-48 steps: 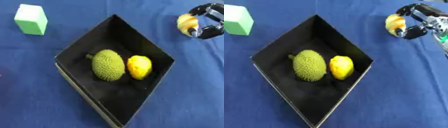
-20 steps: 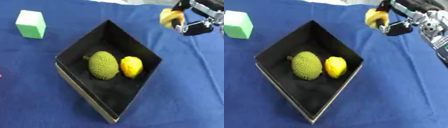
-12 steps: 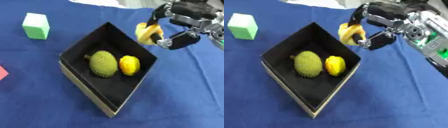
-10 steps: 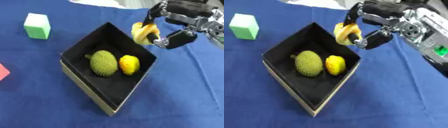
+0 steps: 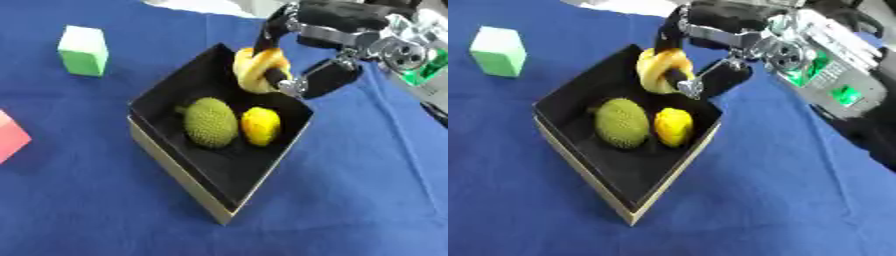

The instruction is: Pick up objects on the table and place them in the box.

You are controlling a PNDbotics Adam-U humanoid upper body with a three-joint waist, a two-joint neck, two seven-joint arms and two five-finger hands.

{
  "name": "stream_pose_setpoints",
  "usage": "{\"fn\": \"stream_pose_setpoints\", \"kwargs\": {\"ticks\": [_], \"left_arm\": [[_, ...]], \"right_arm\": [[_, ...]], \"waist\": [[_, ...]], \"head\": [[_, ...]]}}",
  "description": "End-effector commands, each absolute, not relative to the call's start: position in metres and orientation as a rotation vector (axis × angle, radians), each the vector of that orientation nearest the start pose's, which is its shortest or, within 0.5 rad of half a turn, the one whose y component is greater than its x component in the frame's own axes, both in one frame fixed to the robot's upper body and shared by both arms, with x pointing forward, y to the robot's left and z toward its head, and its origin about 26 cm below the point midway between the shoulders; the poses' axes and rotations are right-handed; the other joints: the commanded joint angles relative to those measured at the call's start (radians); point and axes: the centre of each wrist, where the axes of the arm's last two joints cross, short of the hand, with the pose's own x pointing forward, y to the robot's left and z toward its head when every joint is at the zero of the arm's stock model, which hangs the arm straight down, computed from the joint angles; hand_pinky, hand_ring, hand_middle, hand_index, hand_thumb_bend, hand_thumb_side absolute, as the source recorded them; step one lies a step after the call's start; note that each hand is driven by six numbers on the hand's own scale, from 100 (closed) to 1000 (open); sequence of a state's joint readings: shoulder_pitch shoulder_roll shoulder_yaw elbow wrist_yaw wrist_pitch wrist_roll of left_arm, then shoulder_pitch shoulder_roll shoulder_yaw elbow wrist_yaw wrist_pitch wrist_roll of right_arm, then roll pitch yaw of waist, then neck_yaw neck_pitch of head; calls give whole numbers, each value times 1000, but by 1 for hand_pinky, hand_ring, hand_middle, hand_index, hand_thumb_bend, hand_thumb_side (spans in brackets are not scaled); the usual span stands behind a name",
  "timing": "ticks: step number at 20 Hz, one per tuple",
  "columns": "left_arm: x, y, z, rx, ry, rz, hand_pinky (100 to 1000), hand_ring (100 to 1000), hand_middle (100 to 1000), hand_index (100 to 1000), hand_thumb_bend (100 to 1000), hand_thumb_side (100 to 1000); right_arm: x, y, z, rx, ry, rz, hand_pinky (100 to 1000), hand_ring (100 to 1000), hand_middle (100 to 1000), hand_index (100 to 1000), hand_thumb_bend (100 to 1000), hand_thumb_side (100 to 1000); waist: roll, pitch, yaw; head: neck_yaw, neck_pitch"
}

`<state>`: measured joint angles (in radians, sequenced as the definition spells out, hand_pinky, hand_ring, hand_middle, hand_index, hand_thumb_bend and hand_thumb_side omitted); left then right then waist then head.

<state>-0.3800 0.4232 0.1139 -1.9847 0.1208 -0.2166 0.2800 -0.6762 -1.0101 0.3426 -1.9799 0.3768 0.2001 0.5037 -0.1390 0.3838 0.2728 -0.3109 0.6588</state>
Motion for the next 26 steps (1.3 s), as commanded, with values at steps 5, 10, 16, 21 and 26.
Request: {"fn": "stream_pose_setpoints", "kwargs": {"ticks": [5, 10, 16, 21, 26], "left_arm": [[302, 293, 248, 258, -2642, -21, 840, 763, 694, 852, 169, 599], [302, 293, 249, 253, -2644, -21, 840, 763, 694, 852, 170, 598], [302, 293, 249, 255, -2644, -23, 840, 763, 694, 853, 173, 596], [301, 296, 248, 274, -2635, -29, 840, 763, 694, 853, 174, 597], [298, 307, 252, 368, -2605, -100, 839, 763, 692, 851, 159, 591]], "right_arm": [[311, -250, 307, -900, -1549, 1733, 848, 830, 762, 862, 136, 257], [314, -249, 306, -879, -1545, 1769, 864, 865, 821, 898, 139, 337], [313, -251, 308, -870, -1558, 1761, 862, 864, 825, 901, 136, 340], [299, -258, 315, -888, -1589, 1736, 855, 844, 805, 887, 100, 326], [290, -291, 313, -909, -1673, 1709, 849, 825, 778, 866, 100, 405]], "waist": [[4, -11, 3], [2, -10, 2], [4, -18, -5], [14, -30, -20], [32, -32, -50]], "head": [[-4, 0], [-1, 5], [3, 12], [18, 22], [64, 27]]}}
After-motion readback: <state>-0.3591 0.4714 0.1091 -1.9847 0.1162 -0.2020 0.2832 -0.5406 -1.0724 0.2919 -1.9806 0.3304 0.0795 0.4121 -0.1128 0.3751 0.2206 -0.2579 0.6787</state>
